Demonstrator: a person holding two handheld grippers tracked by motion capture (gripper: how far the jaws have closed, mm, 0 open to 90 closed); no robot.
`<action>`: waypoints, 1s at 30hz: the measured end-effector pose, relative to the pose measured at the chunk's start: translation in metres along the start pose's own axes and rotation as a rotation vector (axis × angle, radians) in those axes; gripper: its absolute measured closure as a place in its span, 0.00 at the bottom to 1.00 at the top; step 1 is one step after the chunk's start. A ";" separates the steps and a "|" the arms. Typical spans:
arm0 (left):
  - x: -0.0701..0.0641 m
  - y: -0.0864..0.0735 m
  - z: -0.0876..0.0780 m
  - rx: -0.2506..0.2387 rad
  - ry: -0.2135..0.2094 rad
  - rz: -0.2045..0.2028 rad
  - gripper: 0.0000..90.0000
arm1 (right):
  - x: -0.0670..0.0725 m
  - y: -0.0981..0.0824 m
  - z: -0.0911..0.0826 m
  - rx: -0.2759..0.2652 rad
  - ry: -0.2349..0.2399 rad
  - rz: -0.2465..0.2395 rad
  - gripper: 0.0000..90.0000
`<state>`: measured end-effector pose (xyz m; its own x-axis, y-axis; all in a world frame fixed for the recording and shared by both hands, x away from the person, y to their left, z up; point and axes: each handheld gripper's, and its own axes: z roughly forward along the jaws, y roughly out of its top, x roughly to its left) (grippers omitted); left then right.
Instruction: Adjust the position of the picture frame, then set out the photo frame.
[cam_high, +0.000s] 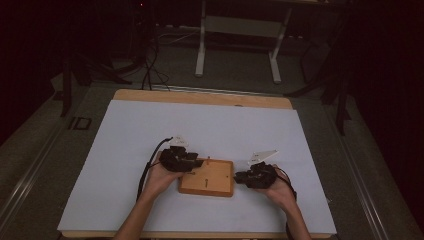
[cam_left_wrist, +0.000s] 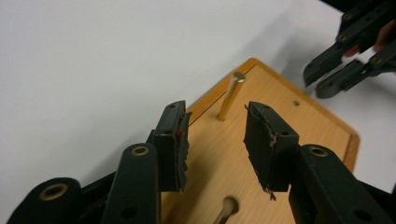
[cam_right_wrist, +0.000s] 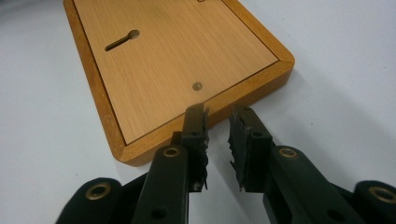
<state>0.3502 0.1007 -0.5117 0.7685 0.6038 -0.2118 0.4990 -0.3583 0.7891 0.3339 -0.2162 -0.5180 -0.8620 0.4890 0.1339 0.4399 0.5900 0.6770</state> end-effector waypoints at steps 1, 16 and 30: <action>0.001 0.000 -0.002 -0.008 0.007 -0.010 0.65 | 0.000 0.000 0.000 -0.001 -0.002 -0.002 0.83; 0.001 -0.007 -0.020 0.006 0.046 0.003 0.63 | -0.001 0.002 -0.002 -0.035 -0.028 -0.001 0.83; 0.002 -0.023 -0.035 0.001 0.071 -0.036 0.60 | 0.003 0.009 0.001 -0.052 -0.041 -0.016 0.80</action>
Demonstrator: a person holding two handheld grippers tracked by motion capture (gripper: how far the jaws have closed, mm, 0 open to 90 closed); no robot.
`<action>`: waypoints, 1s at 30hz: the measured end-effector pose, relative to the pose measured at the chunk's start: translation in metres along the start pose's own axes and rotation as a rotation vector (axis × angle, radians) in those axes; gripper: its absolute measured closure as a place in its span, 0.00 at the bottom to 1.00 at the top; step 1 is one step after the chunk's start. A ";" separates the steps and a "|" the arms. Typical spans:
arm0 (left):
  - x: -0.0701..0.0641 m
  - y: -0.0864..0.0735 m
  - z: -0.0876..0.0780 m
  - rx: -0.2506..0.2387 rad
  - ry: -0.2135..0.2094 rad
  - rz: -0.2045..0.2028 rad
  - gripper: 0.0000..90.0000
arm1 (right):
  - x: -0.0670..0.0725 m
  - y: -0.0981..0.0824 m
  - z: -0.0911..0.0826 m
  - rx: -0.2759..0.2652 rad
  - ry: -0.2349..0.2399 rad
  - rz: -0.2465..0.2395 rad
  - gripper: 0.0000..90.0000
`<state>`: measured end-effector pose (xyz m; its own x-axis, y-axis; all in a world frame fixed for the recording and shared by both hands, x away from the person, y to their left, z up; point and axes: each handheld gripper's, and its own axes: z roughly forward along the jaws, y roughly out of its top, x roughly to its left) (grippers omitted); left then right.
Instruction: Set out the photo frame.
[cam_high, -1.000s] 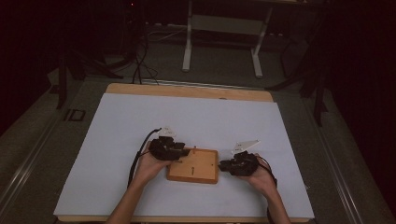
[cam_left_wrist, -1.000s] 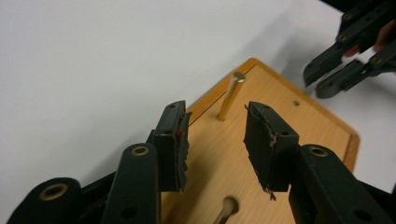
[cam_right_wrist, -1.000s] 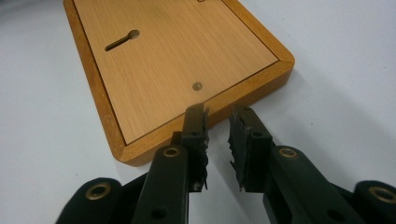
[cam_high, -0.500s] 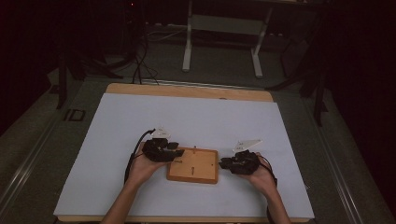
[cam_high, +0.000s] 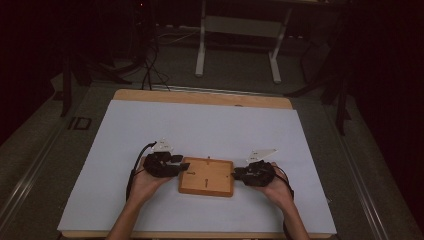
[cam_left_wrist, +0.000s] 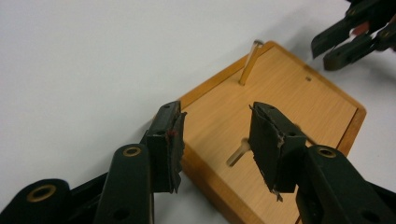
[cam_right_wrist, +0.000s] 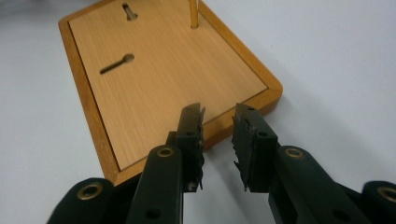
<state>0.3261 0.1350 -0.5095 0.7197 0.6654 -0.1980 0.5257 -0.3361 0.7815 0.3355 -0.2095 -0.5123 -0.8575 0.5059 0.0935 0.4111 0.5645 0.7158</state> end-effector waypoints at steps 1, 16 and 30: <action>0.000 -0.001 0.000 0.007 0.001 -0.003 0.60 | 0.000 0.001 0.000 -0.006 0.001 0.000 0.80; -0.008 -0.012 -0.005 0.046 0.045 0.035 0.67 | -0.002 0.011 0.013 -0.007 -0.033 -0.015 0.79; -0.014 -0.022 -0.009 0.060 0.067 0.041 0.67 | 0.005 0.035 0.034 -0.005 -0.024 -0.069 0.79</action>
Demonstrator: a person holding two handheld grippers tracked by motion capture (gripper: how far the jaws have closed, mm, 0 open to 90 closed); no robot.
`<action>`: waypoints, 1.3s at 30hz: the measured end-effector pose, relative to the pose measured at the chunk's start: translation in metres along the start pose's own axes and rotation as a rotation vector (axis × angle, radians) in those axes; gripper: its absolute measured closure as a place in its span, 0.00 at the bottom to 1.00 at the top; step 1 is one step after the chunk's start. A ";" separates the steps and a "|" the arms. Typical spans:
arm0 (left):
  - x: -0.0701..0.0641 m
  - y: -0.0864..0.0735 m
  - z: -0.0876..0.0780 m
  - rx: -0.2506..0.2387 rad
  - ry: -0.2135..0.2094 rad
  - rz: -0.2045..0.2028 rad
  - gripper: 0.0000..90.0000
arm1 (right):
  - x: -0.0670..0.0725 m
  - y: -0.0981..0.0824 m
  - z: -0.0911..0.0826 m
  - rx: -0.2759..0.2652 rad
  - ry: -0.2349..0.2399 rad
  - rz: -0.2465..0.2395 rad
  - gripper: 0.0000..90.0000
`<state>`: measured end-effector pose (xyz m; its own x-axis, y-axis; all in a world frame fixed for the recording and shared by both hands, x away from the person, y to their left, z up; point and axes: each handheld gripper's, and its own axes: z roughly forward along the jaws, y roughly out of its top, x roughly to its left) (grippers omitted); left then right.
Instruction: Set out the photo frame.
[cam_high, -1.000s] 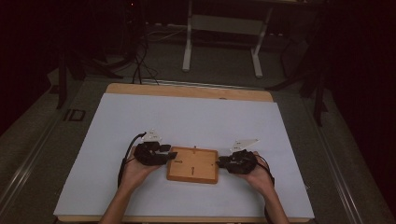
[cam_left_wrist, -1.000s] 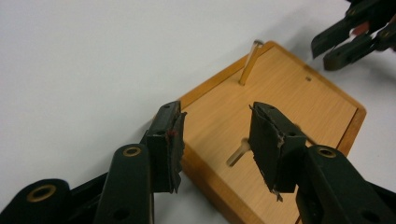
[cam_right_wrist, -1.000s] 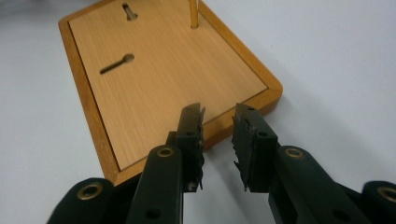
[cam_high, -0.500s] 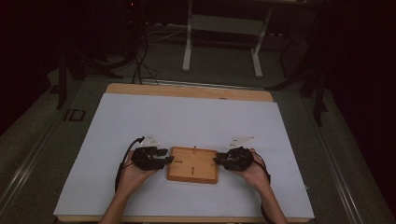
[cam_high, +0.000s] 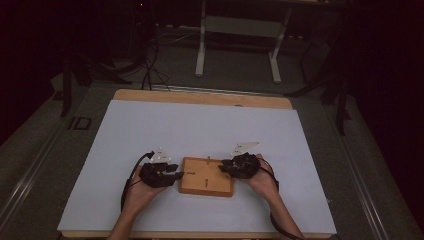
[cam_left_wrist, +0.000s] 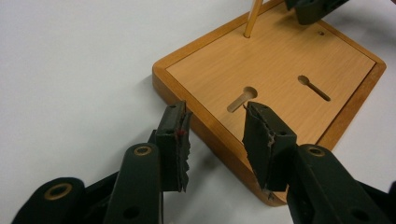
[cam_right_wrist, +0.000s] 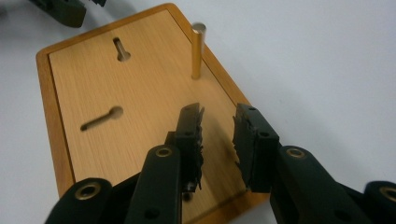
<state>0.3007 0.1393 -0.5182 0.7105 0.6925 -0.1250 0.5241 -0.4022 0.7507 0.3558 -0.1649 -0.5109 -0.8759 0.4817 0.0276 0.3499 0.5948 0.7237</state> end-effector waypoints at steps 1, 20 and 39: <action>0.000 0.000 0.000 0.000 -0.003 0.003 0.67 | 0.001 0.002 0.002 -0.001 0.002 -0.002 0.79; -0.008 -0.005 0.000 0.027 -0.021 0.036 0.65 | 0.007 0.028 0.026 -0.041 0.017 -0.005 0.88; -0.010 -0.008 -0.001 0.033 -0.018 0.033 0.63 | 0.003 0.029 0.040 -0.064 0.062 0.058 0.92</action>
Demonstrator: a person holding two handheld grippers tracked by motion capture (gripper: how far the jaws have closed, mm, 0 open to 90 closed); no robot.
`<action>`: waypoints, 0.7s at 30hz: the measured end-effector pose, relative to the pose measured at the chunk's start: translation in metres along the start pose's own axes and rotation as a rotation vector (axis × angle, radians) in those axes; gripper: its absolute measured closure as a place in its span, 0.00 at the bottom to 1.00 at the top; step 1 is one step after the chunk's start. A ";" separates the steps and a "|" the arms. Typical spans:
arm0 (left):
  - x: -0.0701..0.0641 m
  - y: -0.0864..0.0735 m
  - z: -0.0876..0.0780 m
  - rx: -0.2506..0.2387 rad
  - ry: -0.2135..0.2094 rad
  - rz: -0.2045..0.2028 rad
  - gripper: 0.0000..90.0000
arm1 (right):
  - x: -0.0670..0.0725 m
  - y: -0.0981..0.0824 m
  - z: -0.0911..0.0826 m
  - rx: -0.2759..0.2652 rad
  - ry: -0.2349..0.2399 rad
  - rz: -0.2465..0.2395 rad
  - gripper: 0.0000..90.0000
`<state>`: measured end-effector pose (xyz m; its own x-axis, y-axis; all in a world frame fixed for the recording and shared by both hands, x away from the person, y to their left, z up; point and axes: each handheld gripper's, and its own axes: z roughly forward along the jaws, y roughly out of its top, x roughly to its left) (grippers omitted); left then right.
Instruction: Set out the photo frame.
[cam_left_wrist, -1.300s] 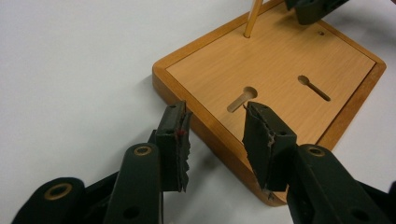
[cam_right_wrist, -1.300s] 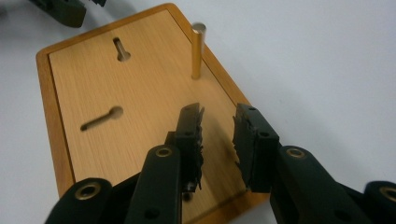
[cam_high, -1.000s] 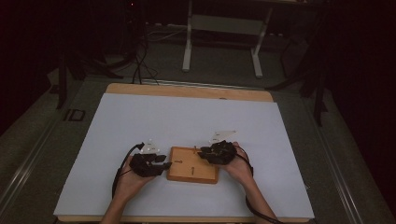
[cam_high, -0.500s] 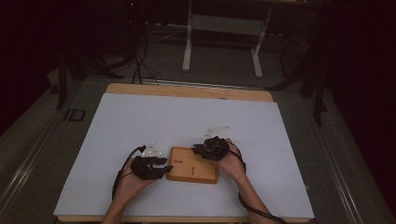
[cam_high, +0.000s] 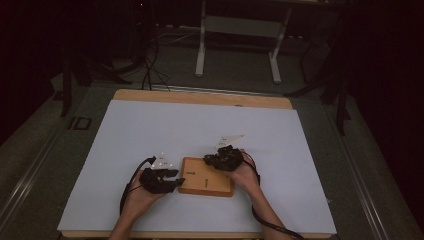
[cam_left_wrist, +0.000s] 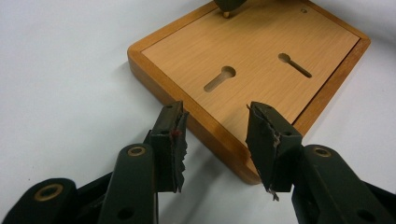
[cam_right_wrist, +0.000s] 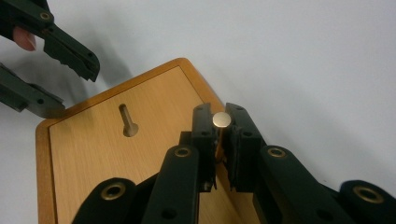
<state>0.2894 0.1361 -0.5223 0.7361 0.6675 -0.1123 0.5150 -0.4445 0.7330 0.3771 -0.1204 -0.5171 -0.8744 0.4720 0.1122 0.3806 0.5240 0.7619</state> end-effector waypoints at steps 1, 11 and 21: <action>0.000 0.000 0.000 0.005 -0.001 -0.002 0.63 | -0.001 0.000 0.000 -0.003 0.005 0.004 0.92; -0.003 0.001 0.003 0.017 -0.019 0.012 0.63 | -0.008 0.003 0.001 0.031 0.064 0.049 0.92; -0.006 -0.002 -0.002 -0.003 -0.010 0.045 0.53 | -0.016 0.006 0.002 0.048 0.109 0.076 0.92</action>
<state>0.2832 0.1339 -0.5214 0.7627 0.6410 -0.0860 0.4801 -0.4720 0.7395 0.3937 -0.1234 -0.5160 -0.8692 0.4329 0.2389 0.4583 0.5241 0.7178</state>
